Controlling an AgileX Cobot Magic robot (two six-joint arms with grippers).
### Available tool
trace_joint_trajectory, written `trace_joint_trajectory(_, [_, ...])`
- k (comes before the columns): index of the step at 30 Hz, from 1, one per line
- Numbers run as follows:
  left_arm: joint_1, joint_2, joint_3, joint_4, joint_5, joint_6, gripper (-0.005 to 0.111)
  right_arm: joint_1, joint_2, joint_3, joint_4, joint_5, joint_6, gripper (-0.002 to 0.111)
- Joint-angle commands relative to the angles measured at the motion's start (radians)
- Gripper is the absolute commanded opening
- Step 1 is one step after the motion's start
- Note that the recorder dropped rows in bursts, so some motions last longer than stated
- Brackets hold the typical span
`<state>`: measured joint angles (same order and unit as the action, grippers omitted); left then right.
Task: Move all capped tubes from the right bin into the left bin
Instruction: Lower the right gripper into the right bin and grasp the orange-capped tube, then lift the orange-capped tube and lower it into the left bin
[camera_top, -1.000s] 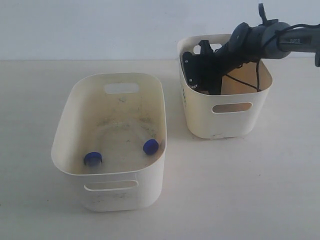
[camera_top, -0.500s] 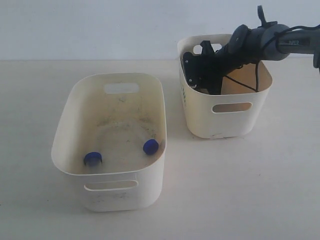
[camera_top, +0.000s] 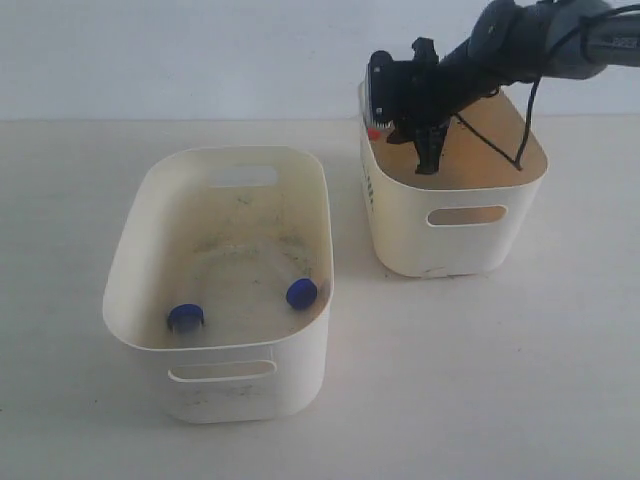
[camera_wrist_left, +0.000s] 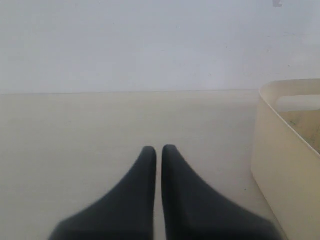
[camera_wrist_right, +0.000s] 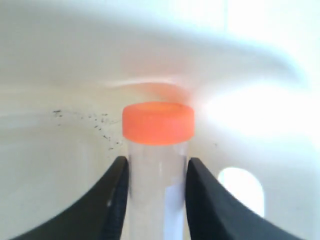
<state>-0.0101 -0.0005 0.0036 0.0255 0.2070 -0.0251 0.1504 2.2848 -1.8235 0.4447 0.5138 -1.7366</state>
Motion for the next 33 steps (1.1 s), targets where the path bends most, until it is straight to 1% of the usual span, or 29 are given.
trace_joint_trajectory(1, [0.000, 0.000, -0.004, -0.006, -0.004, -0.010, 0.004, -0.001, -0.073, -0.002, -0.100, 0.125, 0.162, 0.000])
trace_joint_trajectory(5, [0.000, 0.000, -0.004, -0.006, -0.004, -0.010, 0.004, -0.001, -0.135, -0.002, -0.176, 0.225, 0.301, 0.000])
trace_joint_trajectory(11, [0.000, 0.000, -0.004, -0.006, -0.004, -0.010, 0.004, -0.001, -0.242, -0.002, -0.191, 0.403, 0.458, 0.000])
trace_joint_trajectory(15, [0.000, 0.000, -0.004, -0.006, -0.004, -0.010, 0.004, -0.001, -0.324, -0.002, -0.132, 0.576, 0.606, 0.000])
trace_joint_trajectory(18, [0.000, 0.000, -0.004, -0.006, -0.004, -0.010, 0.004, -0.001, -0.372, -0.002, -0.042, 0.701, 0.682, 0.000])
trace_joint_trajectory(21, [0.000, 0.000, -0.004, -0.006, -0.004, -0.010, 0.004, -0.001, -0.405, -0.002, 0.126, 0.707, 0.745, 0.000])
trace_joint_trajectory(23, [0.000, 0.000, -0.004, -0.006, -0.004, -0.010, 0.004, 0.001, -0.414, -0.002, 0.281, 0.707, 0.851, 0.000])
trace_joint_trajectory(26, [0.000, 0.000, -0.004, -0.006, -0.004, -0.010, 0.004, 0.026, -0.416, -0.002, 0.434, 0.707, 1.047, 0.000])
trace_joint_trajectory(30, [0.000, 0.000, -0.004, -0.006, -0.004, -0.010, 0.004, 0.104, -0.397, -0.002, 0.445, 0.707, 1.109, 0.000])
trace_joint_trajectory(33, [0.000, 0.000, -0.004, -0.006, -0.004, -0.010, 0.004, 0.192, -0.362, -0.002, 0.445, 0.707, 1.141, 0.000])
